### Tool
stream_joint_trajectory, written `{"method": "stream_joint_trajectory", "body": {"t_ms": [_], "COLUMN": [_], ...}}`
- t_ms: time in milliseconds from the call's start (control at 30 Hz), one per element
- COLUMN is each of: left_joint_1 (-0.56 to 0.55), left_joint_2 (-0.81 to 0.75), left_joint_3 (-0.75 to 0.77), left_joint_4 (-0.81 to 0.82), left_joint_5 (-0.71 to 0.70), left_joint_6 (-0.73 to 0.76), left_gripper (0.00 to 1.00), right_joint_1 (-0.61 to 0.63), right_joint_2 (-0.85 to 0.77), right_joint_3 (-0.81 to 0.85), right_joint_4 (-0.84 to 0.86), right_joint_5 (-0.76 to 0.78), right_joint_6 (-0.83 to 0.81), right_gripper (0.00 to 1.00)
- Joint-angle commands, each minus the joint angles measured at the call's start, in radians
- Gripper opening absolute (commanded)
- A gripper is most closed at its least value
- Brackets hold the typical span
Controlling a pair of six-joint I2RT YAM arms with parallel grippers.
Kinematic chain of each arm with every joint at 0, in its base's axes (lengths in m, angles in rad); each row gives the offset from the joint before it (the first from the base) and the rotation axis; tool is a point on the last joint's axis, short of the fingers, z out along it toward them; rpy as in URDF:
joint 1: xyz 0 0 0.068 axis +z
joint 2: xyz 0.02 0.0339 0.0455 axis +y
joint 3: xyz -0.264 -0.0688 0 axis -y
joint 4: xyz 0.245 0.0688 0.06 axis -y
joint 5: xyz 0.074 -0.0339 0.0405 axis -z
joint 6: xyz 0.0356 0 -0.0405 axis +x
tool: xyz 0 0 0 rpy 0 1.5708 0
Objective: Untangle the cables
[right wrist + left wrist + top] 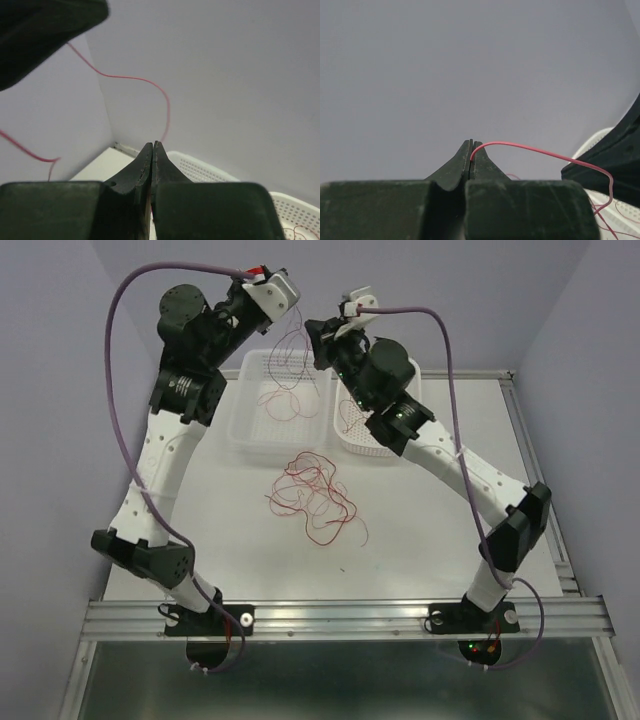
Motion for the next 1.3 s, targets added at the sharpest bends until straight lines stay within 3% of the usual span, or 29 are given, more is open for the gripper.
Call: {"method": "stream_joint_trajectory", "body": {"t_ms": [0, 167, 433, 700, 800, 833, 867, 900, 1033, 1267], "left_joint_1": [0.065, 0.136, 0.179, 0.194, 0.194, 0.194, 0.194, 0.196, 0.194, 0.194], "left_joint_2": [0.084, 0.214, 0.386, 0.575, 0.606, 0.610, 0.609, 0.597, 0.549, 0.420], "left_joint_3": [0.032, 0.034, -0.081, -0.008, -0.002, -0.003, -0.015, -0.034, -0.051, -0.069], "left_joint_4": [0.049, 0.078, 0.185, 0.138, 0.107, 0.104, 0.098, 0.101, 0.113, 0.028], "left_joint_5": [0.055, 0.124, 0.161, 0.154, 0.126, 0.123, 0.120, 0.120, 0.112, 0.052], "left_joint_6": [-0.059, -0.167, -0.199, -0.196, -0.182, -0.178, -0.164, -0.156, -0.154, -0.102], "left_gripper": [0.00, 0.00, 0.00, 0.00, 0.01, 0.07, 0.11, 0.23, 0.54, 0.63], "right_joint_1": [0.004, -0.022, -0.113, -0.151, -0.157, -0.158, -0.159, -0.161, -0.159, -0.159], "right_joint_2": [0.106, 0.236, 0.447, 0.647, 0.665, 0.670, 0.671, 0.673, 0.636, 0.462], "right_joint_3": [0.104, 0.171, 0.259, 0.346, 0.336, 0.329, 0.326, 0.325, 0.328, 0.198], "right_joint_4": [0.055, 0.028, 0.030, 0.028, 0.030, 0.031, 0.033, 0.033, 0.033, 0.022], "right_joint_5": [0.027, 0.007, -0.123, -0.142, -0.133, -0.131, -0.137, -0.145, -0.148, -0.099], "right_joint_6": [-0.023, 0.016, 0.170, 0.233, 0.236, 0.243, 0.245, 0.242, 0.230, 0.204], "right_gripper": [0.01, 0.01, 0.00, 0.00, 0.14, 0.29, 0.33, 0.36, 0.48, 0.49]}}
